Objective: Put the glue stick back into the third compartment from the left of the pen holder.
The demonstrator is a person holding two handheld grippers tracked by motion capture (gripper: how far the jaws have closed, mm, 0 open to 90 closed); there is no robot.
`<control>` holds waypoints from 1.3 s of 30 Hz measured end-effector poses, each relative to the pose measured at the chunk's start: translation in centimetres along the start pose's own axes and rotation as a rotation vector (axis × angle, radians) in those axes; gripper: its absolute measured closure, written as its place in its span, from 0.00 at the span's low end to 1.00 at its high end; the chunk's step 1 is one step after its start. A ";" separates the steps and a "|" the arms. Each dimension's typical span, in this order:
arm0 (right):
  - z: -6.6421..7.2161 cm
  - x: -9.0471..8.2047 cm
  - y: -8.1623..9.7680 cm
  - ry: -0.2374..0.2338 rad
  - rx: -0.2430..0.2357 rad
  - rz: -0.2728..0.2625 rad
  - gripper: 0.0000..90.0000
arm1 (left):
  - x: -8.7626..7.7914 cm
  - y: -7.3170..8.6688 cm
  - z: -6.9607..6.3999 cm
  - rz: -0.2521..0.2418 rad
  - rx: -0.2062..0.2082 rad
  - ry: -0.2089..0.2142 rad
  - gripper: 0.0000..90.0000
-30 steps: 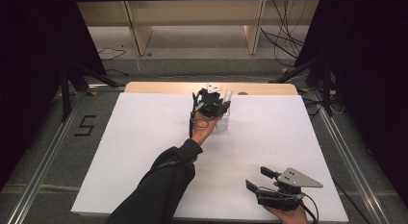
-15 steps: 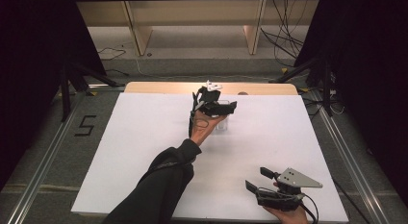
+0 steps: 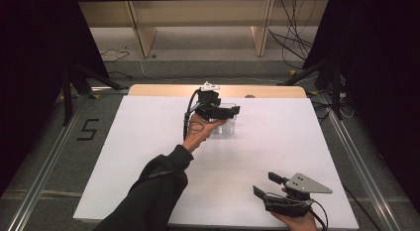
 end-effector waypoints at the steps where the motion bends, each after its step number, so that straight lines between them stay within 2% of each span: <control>1: 0.0 0.0 0.0 -0.001 0.000 -0.001 0.31 | -0.2 0.2 0.1 -0.002 0.001 0.007 0.18; 4: 0.0 0.0 0.0 -0.002 0.002 0.000 0.31 | -0.6 0.7 0.3 -0.009 -0.005 0.032 0.18; 9: 0.0 0.0 0.0 -0.003 0.002 -0.002 0.30 | -1.3 1.6 0.5 -0.003 0.010 0.058 0.18; 14: 0.0 0.0 0.0 -0.003 0.002 -0.004 0.30 | -2.2 2.8 0.7 -0.007 0.029 0.063 0.18; 16: 0.0 0.0 0.0 -0.002 0.004 -0.003 0.30 | -2.4 3.4 0.9 -0.009 0.021 0.064 0.18; 26: 0.0 0.0 0.0 -0.009 0.012 -0.005 0.30 | -4.0 6.3 1.2 -0.020 0.040 0.116 0.18; 35: 0.0 0.0 0.0 -0.007 0.014 -0.005 0.30 | -5.5 8.6 1.3 -0.020 0.083 0.142 0.18; 39: 0.0 0.1 0.0 -0.007 0.014 -0.004 0.29 | -6.0 9.5 1.1 -0.018 0.097 0.139 0.18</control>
Point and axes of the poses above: each handheld gripper's, and its own axes: x roughly forward along the jaws, y roughly out of its underside, z roughly to its left, the point moved 2 cm from there along x, roughly forward along the jaws, and after that the axes turned 13 degrees about z, right-handed, at the moved point
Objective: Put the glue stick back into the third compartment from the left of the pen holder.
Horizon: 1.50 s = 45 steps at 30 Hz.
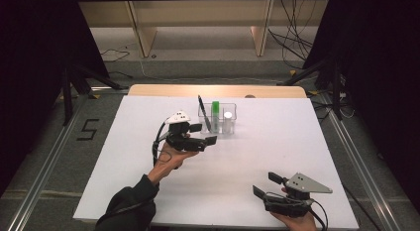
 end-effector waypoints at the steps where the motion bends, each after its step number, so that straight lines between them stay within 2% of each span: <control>1: 0.0 0.0 0.0 -0.001 -0.003 0.001 0.29 | -0.1 0.1 0.0 0.002 0.004 -0.003 0.18; 8: -0.1 0.0 0.0 -0.004 0.001 0.000 0.28 | -0.7 1.2 -0.4 0.006 0.018 -0.003 0.18; 12: -0.1 -0.1 0.0 -0.004 0.000 -0.005 0.28 | -1.2 2.1 -0.9 0.010 0.052 -0.016 0.18; 18: -0.2 -0.1 0.0 -0.004 0.001 -0.009 0.28 | -2.1 3.5 -1.3 0.000 0.052 0.017 0.18; 33: 0.0 -0.1 0.0 -0.002 -0.005 -0.012 0.28 | -3.0 6.0 -2.5 0.028 0.066 0.034 0.18; 40: -0.2 0.0 0.1 -0.002 0.001 -0.011 0.28 | -3.3 7.1 -2.6 0.038 0.064 0.025 0.18; 45: -0.2 -0.1 0.1 -0.002 0.003 -0.012 0.28 | -3.6 7.9 -2.6 0.039 0.050 0.034 0.18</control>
Point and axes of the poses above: each handheld gripper's, and its own axes: x roughly forward along the jaws, y roughly out of its underside, z roughly to its left, the point moved 2 cm from there along x, roughly forward along the jaws, and after that the axes turned 13 degrees about z, right-handed, at the moved point
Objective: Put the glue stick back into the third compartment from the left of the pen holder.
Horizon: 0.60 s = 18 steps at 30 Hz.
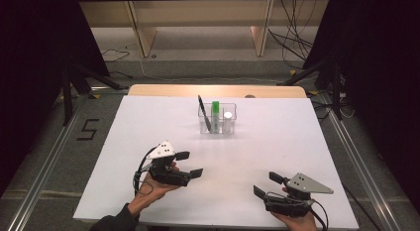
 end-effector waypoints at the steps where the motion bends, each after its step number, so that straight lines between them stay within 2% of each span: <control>1: 0.0 0.0 0.0 -0.001 0.001 0.001 0.28 | -0.1 0.2 0.0 0.001 0.000 0.006 0.18; 7: -0.1 0.0 0.0 -0.004 0.007 -0.005 0.27 | -0.6 1.3 -0.4 0.000 0.000 0.013 0.18; 12: -0.1 0.1 0.1 -0.004 0.005 -0.005 0.26 | -0.6 2.0 -0.4 0.012 -0.010 0.002 0.17; 15: 0.0 0.1 0.1 -0.005 0.006 -0.003 0.26 | -0.5 2.3 -0.4 0.033 0.000 -0.018 0.17; 18: -0.1 0.1 0.1 -0.003 0.004 -0.003 0.25 | -0.4 2.6 -0.6 0.035 0.003 -0.011 0.17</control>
Point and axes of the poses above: each handheld gripper's, and its own axes: x roughly forward along the jaws, y roughly out of its underside, z roughly to its left, the point moved 2 cm from there along x, roughly forward along the jaws, and after that the axes turned 13 degrees about z, right-handed, at the moved point
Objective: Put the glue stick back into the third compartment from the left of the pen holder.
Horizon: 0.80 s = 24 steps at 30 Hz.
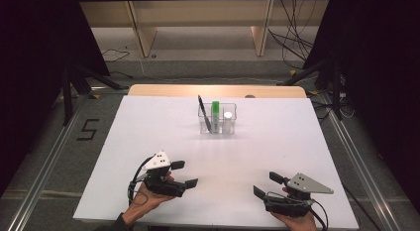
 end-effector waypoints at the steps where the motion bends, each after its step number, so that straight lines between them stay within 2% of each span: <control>1: 0.0 0.0 0.0 0.001 0.002 0.000 0.25 | 0.0 0.1 -0.1 0.003 0.010 -0.005 0.17; 8: 0.0 0.0 0.0 0.001 -0.001 0.000 0.25 | -0.5 0.1 0.0 -0.034 0.011 -0.013 0.16; 16: 0.0 0.0 0.1 0.003 -0.001 0.004 0.25 | -0.6 0.1 0.4 -0.047 -0.008 -0.009 0.16; 24: 0.0 0.0 0.1 0.003 -0.002 0.003 0.25 | -0.4 0.1 0.3 -0.034 -0.002 -0.009 0.16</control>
Point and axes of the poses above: each handheld gripper's, and its own axes: x roughly forward along the jaws, y roughly out of its underside, z roughly to its left, the point moved 2 cm from there along x, roughly forward along the jaws, and after that the axes turned 13 degrees about z, right-handed, at the moved point
